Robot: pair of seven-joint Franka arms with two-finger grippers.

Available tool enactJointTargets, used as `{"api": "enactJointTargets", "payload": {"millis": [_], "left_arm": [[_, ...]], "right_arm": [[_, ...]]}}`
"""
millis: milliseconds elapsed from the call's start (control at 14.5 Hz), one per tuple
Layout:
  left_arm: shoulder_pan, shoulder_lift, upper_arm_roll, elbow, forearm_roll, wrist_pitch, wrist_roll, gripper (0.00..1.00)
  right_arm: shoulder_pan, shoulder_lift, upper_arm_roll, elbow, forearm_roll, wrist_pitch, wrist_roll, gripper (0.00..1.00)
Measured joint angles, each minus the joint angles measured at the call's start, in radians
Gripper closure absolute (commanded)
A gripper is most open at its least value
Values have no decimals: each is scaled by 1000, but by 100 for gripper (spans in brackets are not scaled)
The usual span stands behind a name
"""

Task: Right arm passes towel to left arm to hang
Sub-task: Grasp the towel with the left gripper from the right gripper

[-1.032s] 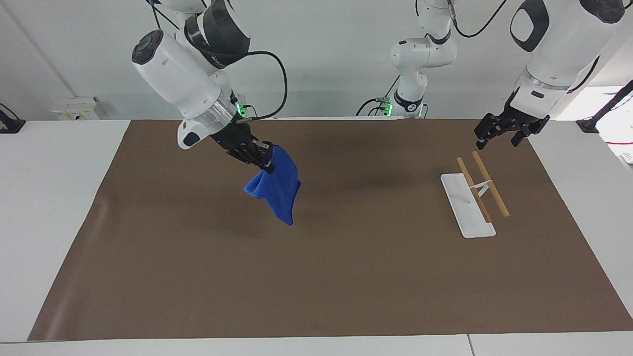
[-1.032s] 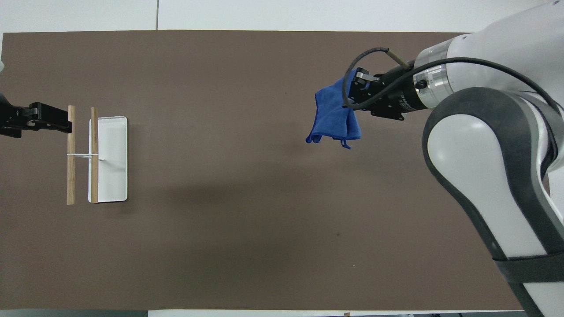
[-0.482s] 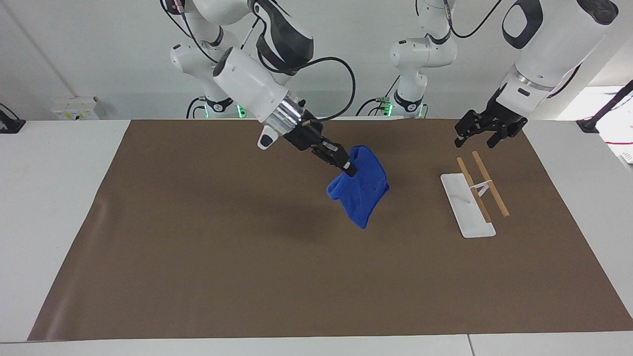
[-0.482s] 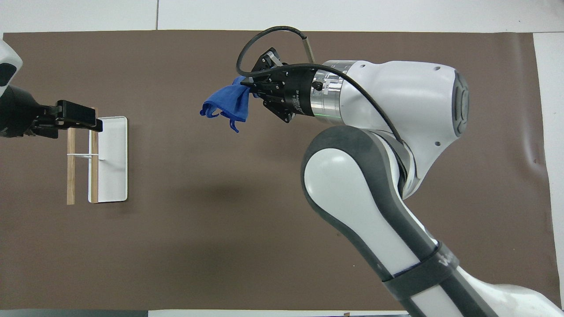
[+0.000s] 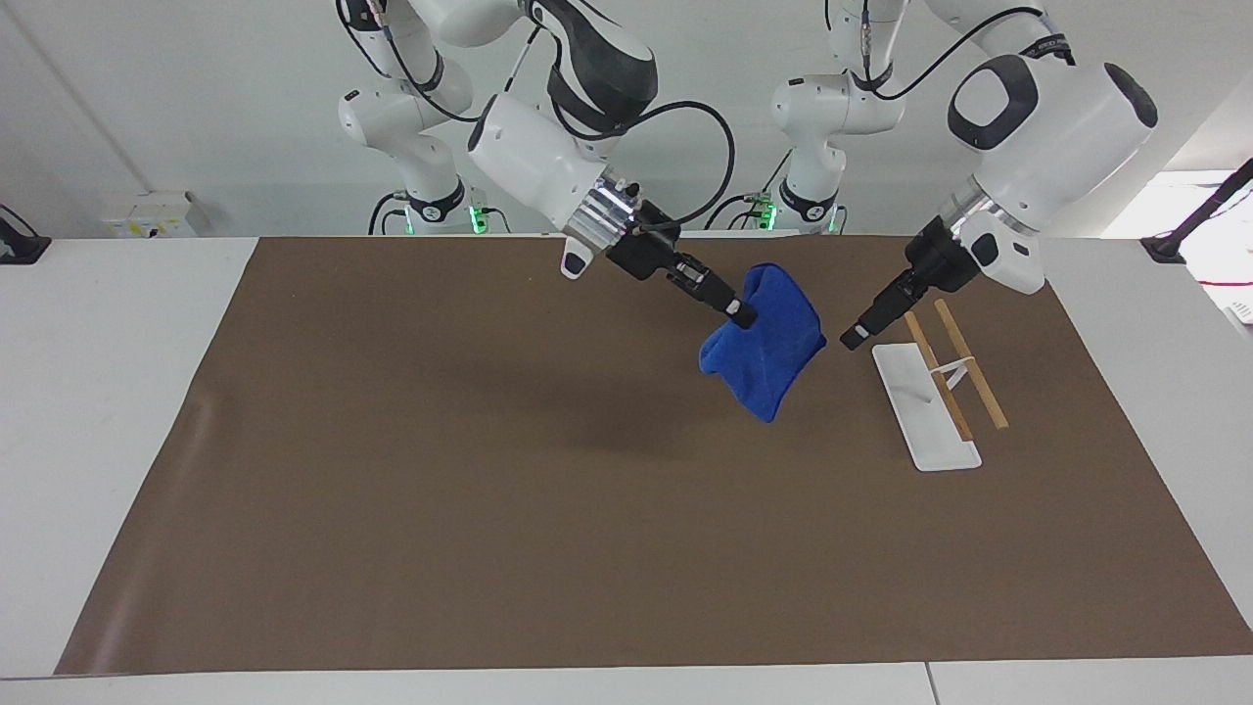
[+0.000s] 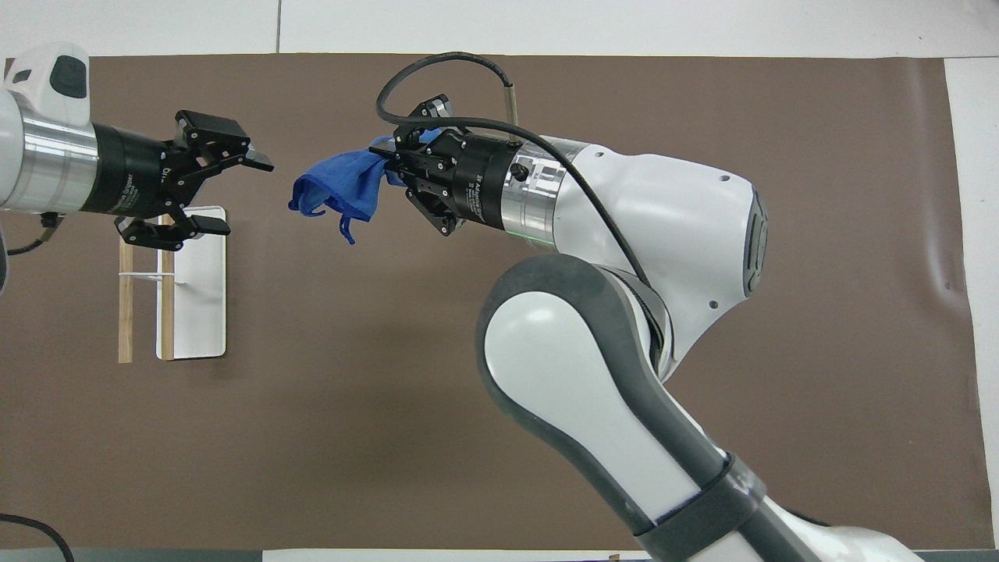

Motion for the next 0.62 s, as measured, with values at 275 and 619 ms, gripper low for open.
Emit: {"api": "enactJointTargets", "payload": {"millis": [275,619], "left_arm": [[-36,0,-1,-66,-87,134,-296,0],[-46,-7,-1,-136,-136,196,-410,0]], "right_arm": [[30,0,0,1,28,25,4,100],[30,0,0,1,29,29,4,100]]}}
